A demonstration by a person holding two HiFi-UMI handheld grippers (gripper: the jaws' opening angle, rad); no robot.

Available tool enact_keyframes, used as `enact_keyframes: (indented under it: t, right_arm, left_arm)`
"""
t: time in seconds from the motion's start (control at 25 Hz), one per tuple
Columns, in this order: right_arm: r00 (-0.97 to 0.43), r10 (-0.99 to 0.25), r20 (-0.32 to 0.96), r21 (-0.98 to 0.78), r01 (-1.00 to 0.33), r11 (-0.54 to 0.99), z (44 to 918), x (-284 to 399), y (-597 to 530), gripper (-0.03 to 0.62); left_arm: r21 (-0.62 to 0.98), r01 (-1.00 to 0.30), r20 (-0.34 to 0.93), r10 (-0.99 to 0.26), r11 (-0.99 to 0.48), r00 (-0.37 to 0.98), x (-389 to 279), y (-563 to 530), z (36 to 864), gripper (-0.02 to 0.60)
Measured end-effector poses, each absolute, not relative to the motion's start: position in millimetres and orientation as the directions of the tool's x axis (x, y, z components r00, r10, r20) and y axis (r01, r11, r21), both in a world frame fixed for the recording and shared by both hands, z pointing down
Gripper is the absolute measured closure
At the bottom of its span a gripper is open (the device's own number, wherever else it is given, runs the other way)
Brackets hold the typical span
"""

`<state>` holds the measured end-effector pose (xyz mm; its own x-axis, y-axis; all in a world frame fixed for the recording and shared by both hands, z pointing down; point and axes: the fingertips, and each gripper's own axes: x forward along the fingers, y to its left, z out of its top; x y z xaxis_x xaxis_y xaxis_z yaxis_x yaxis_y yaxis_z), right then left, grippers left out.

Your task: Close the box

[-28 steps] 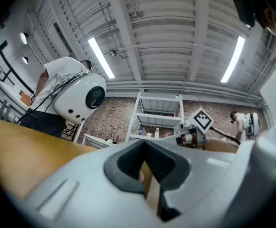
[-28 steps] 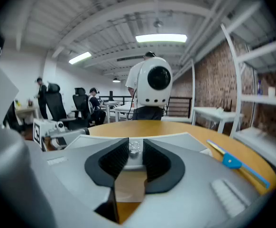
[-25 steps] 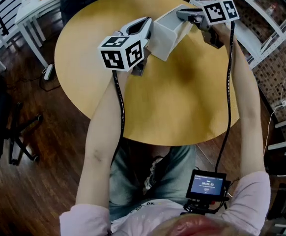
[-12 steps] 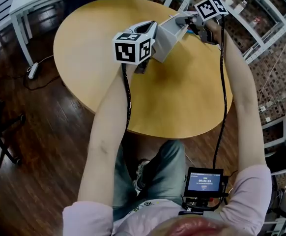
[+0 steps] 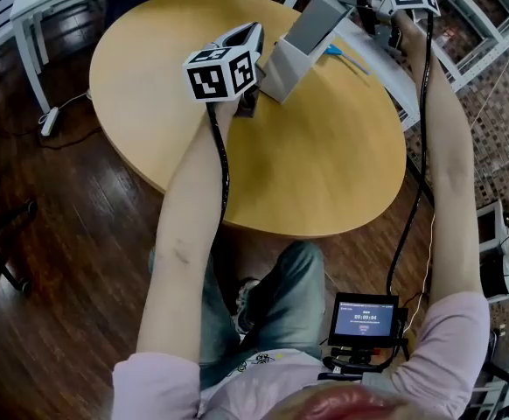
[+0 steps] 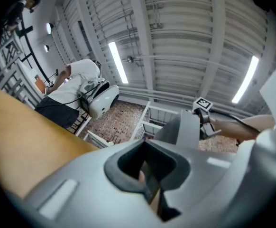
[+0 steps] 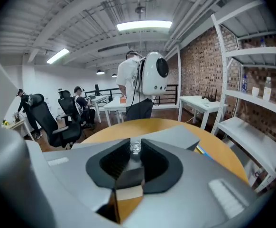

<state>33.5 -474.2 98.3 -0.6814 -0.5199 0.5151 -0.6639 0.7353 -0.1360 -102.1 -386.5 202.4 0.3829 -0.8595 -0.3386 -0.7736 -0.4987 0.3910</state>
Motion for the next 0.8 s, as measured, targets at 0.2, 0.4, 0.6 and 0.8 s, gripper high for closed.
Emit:
enact_keyframes:
  t: [0.2,0.4,0.6,0.8]
  right_arm:
    - [-0.656,-0.567,0.499,-0.098,-0.693,0.715,79.0,47.7,-472.2,0.520]
    - [-0.695,-0.558,0.453,-0.162,-0.679,0.716,81.3,61.4,-468.0,0.520]
    - [-0.767,-0.553,0.327,-0.249,-0.634,0.732,82.2,100.6,-448.6,0.520]
    - [-0.776,-0.602,0.187,-0.350,-0.626,0.697,101.2,195.4,-428.3,0.520]
  left_arm:
    - [0.458,-0.714,-0.380,-0.843,-0.529,0.381,-108.6,-390.1,201.5,0.580]
    - [0.401,-0.737,-0.358,-0.834,-0.544,0.421,-91.9,-387.0,199.5,0.580]
    - [0.379,-0.746,-0.339,-0.832,-0.548,0.439,-89.6,-388.1,201.8,0.580]
    - [0.380,-0.740,-0.342,-0.828,-0.554,0.444,-85.6,-391.4,202.2,0.580]
